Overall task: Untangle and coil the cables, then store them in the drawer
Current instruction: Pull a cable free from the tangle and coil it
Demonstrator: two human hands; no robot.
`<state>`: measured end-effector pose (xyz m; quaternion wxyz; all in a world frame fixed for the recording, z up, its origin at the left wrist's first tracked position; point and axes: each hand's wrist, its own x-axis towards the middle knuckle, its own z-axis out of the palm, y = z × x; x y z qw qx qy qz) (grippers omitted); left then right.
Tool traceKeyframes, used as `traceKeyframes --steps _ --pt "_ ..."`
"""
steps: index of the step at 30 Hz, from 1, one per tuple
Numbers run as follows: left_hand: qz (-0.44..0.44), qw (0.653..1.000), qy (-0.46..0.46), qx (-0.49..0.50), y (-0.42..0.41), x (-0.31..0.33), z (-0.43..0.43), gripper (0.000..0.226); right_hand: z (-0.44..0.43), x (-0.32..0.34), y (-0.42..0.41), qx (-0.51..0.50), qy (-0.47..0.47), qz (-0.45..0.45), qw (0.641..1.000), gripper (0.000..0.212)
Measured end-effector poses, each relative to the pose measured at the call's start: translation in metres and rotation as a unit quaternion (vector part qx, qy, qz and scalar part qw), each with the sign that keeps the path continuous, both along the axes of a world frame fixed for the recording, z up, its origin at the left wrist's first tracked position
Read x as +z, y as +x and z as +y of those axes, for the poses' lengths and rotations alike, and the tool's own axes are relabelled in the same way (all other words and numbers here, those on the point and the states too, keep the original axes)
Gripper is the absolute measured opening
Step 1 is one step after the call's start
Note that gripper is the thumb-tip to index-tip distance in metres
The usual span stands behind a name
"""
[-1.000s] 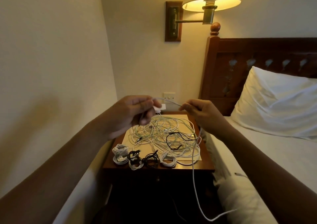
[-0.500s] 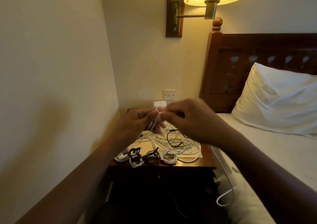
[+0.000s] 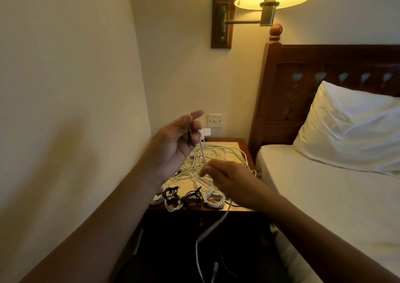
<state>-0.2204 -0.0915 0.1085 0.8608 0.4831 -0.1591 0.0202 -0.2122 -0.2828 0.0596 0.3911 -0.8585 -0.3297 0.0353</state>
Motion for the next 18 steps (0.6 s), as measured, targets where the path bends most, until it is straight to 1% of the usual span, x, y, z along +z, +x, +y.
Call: traceKeyframes --steps 1,2,3,4,5,6,7,8,10,11,13,14,15,17,18 --pt "-0.009 0.999 0.033 0.029 0.003 0.000 -0.002 0.036 0.006 0.005 -0.011 0.022 -0.026 -0.006 0.999 0.024" --pt "-0.026 0.992 0.099 0.072 0.003 -0.001 -0.005 0.035 0.010 0.012 -0.018 0.036 -0.052 -0.016 0.998 0.023" --pt "-0.050 0.969 0.202 0.133 0.003 -0.002 -0.006 0.033 0.012 0.022 -0.022 0.041 -0.073 -0.035 0.996 0.023" --pt "-0.085 0.922 0.324 0.194 0.003 -0.004 -0.005 0.032 0.012 0.032 -0.022 0.034 -0.090 -0.064 0.993 0.022" --pt "-0.121 0.864 0.433 0.227 0.003 -0.007 -0.002 0.029 0.010 0.043 -0.019 0.022 -0.099 -0.094 0.990 0.021" --pt "-0.138 0.820 0.507 0.225 0.002 -0.009 0.002 0.026 0.006 0.053 -0.014 0.007 -0.099 -0.121 0.988 0.020" --pt "-0.132 0.806 0.544 0.194 0.001 -0.010 0.008 0.025 0.000 0.063 -0.007 -0.009 -0.093 -0.141 0.986 0.019" --pt "-0.107 0.816 0.550 0.142 0.000 -0.011 0.016 0.028 -0.007 0.071 0.003 -0.019 -0.085 -0.156 0.984 0.017" --pt "-0.043 0.852 0.522 0.018 -0.007 -0.008 0.031 0.037 -0.022 0.078 0.024 -0.029 -0.076 -0.161 0.984 0.014" --pt "-0.018 0.860 0.508 -0.034 -0.011 -0.005 0.039 0.040 -0.031 0.076 0.036 -0.033 -0.074 -0.153 0.985 0.016" --pt "0.000 0.860 0.503 -0.091 -0.019 0.001 0.055 0.040 -0.050 0.065 0.054 -0.045 -0.070 -0.122 0.989 0.025" --pt "-0.006 0.861 0.499 -0.097 -0.021 0.004 0.064 0.035 -0.059 0.056 0.062 -0.051 -0.066 -0.108 0.991 0.030" --pt "-0.011 0.870 0.484 -0.087 -0.021 0.004 0.073 0.031 -0.067 0.045 0.067 -0.058 -0.057 -0.092 0.992 0.035" --pt "-0.002 0.908 0.418 -0.028 -0.014 0.002 0.091 0.028 -0.081 0.020 0.075 -0.069 -0.042 -0.049 0.996 0.031" --pt "0.014 0.931 0.365 0.007 -0.008 0.000 0.101 0.027 -0.087 0.007 0.078 -0.078 -0.048 -0.029 0.995 0.029"
